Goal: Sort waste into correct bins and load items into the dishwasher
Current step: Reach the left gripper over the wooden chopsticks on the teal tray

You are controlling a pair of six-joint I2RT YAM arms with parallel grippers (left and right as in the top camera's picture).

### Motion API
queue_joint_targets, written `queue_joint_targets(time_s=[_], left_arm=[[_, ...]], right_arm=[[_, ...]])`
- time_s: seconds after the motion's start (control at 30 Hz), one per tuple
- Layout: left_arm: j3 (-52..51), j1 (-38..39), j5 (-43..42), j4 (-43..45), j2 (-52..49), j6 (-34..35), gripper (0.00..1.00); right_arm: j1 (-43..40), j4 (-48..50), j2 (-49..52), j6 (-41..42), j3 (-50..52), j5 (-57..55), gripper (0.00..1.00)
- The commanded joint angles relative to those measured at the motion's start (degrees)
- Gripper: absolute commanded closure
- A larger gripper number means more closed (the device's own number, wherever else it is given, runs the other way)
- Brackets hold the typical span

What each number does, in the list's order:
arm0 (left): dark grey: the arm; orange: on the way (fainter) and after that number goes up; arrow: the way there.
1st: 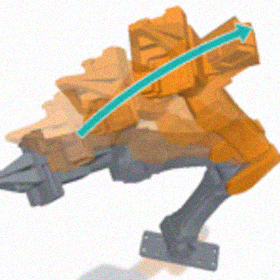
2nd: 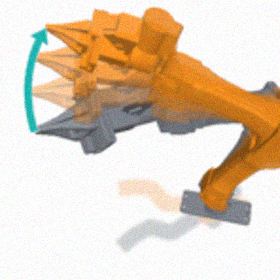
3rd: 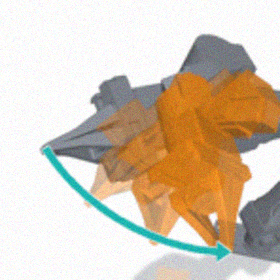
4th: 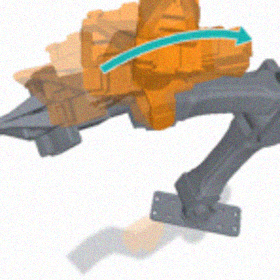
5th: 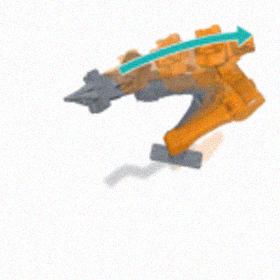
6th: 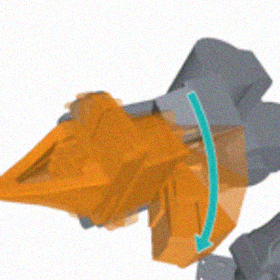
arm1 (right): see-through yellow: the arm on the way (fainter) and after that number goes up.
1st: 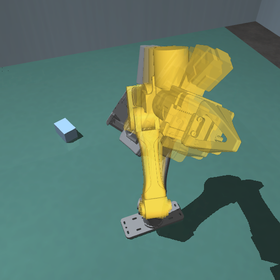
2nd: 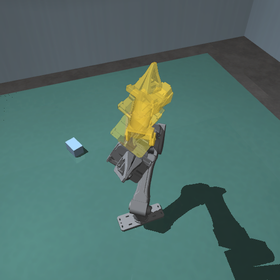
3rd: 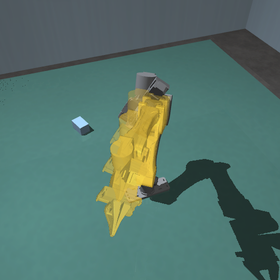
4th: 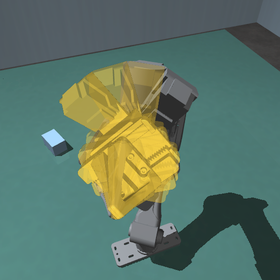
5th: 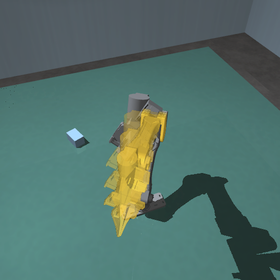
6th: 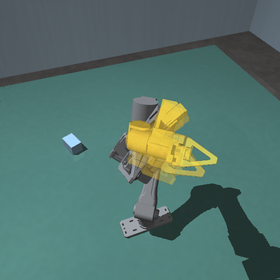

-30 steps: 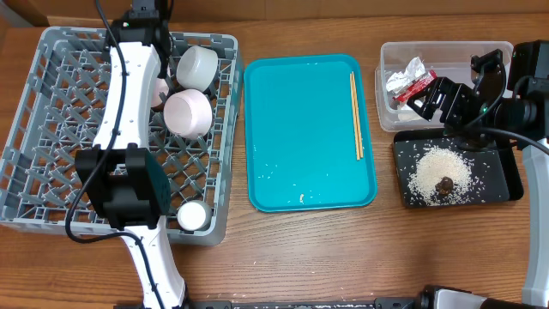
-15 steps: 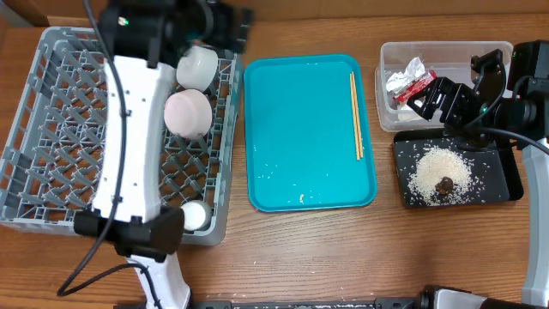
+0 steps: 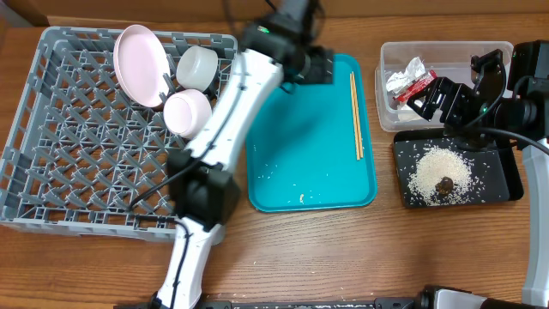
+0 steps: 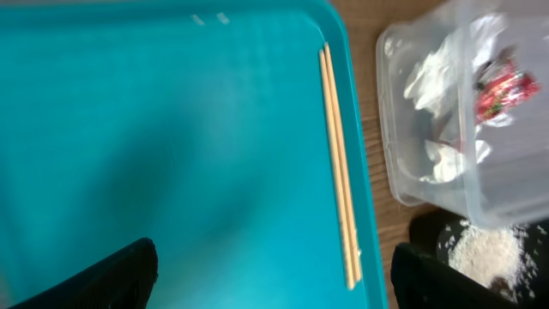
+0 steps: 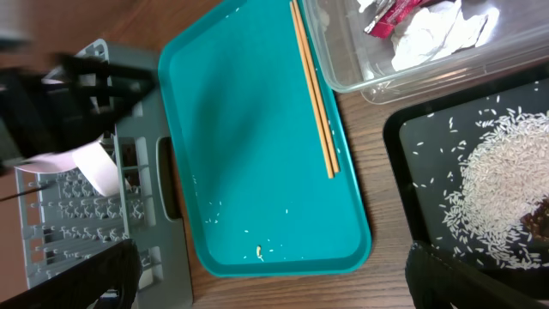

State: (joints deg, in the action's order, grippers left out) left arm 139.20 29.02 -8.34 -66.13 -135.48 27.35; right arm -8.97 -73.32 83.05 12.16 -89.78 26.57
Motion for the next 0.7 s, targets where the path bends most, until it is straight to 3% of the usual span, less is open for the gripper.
queue_joint_targets(time_s=[0.0,0.27,0.67], left_arm=[[0.1,3.3,1.3,2.3,-3.4,8.7,0.13],[0.1,8.3,3.2,5.6,-11.4,12.6,0.17],[0.0,9.7,9.2,4.4,-14.6,12.9,0.25]], right_arm=[[-0.2,0.1,0.1,-0.2,-0.3,-0.2,0.0],[-0.2,0.1,0.1,-0.2,-0.3,-0.2,0.0],[-0.2,0.1,0.1,-0.2,-0.3,-0.2,0.0]])
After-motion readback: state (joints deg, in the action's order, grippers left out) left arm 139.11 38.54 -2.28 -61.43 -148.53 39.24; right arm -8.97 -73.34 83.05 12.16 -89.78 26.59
